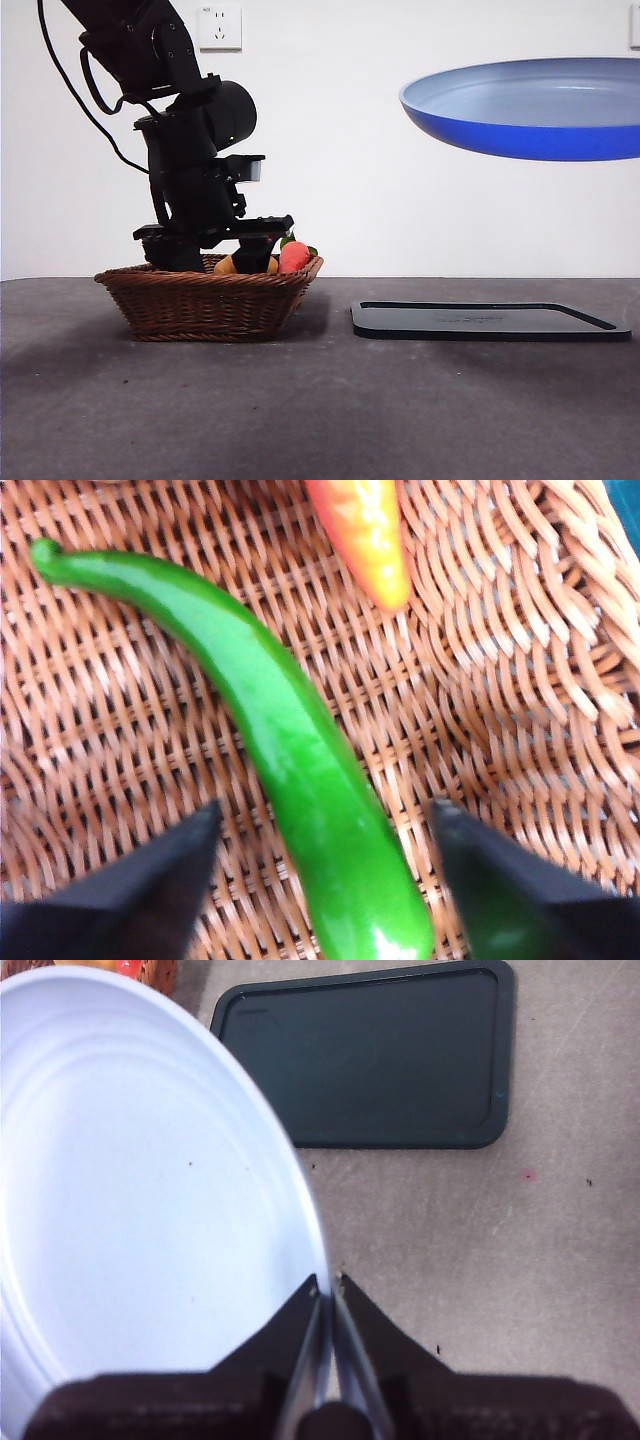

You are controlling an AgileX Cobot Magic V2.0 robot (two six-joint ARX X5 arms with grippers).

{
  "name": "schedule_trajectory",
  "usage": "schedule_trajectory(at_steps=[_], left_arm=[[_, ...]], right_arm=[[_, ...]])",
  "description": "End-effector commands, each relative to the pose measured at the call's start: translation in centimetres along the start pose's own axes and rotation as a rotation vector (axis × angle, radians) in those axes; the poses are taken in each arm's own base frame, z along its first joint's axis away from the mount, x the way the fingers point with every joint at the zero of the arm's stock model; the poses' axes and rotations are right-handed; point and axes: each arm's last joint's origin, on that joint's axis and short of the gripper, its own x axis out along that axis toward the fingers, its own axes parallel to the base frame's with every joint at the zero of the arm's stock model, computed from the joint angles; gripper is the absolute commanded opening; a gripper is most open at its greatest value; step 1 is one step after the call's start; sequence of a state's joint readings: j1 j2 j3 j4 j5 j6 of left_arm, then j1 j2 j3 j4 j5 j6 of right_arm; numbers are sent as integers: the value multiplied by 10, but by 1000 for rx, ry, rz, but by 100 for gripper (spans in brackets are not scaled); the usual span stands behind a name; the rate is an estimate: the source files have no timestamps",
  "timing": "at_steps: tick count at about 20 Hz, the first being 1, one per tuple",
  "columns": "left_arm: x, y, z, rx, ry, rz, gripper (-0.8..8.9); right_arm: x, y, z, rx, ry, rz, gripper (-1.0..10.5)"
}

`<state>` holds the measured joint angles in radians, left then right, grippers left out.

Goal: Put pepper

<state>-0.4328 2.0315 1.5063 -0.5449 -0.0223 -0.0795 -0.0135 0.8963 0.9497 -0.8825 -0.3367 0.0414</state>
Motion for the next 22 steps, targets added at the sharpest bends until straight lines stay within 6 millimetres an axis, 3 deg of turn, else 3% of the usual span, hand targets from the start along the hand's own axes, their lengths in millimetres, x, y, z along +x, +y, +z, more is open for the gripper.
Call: schedule_trajectory(at_steps=[1,7,12,17,22], left_arm=[[7,-3,2,-2,11,0,239],[7,-3,0,-21,23,-1,125],[-5,1,3,-31,3,3,111],[-51,1,12,-31,-81,-16,111],[-116,-6,13,-12,-181,-190,111]], right_arm=[[-2,1,5,2,-28,3,3],[-3,1,6,-1,-38,3,3],[-2,1,6,0,-36,3,3],[7,-2,9,13,-7,3,3],[37,-12,18,62,68,4,3]])
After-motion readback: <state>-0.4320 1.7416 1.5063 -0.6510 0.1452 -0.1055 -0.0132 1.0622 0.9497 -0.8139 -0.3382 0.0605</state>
